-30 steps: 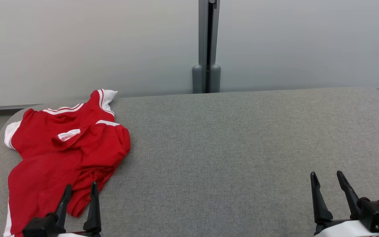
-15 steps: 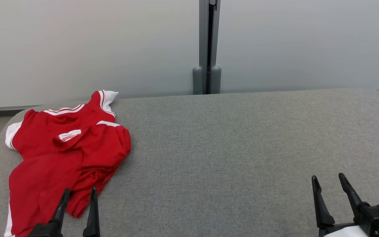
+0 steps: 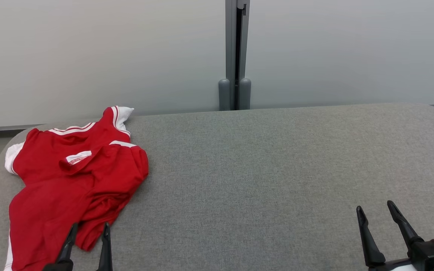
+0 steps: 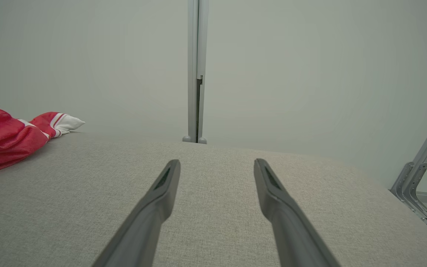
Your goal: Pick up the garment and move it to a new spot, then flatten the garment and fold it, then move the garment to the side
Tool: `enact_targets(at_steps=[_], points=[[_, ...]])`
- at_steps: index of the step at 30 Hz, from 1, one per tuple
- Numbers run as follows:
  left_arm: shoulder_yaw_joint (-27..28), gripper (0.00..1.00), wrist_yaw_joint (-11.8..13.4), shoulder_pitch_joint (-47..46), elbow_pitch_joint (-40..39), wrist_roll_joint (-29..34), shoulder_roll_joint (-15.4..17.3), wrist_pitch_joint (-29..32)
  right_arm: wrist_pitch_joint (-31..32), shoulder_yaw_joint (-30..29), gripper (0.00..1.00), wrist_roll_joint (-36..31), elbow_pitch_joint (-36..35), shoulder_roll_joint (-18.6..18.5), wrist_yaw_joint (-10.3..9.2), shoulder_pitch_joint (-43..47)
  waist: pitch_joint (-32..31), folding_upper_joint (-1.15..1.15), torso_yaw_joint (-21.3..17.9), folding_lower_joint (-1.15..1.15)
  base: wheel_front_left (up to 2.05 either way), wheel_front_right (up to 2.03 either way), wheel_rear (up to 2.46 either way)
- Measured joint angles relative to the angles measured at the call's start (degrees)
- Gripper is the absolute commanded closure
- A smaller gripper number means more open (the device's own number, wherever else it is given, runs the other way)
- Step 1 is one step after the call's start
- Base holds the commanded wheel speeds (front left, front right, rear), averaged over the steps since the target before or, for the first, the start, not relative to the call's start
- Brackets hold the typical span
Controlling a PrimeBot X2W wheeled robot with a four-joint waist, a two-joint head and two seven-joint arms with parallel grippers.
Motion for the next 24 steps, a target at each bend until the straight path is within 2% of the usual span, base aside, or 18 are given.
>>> enact_targets(at_steps=[24], points=[[-0.08,0.0,0.77,0.28,-0.13,1.03,-0.16,-0.34,-0.25,-1.57,0.0,0.49,0.23,0.0,0.01,0.14,0.21,0.0,-0.19,0.0,0.0,0.0,0.0]])
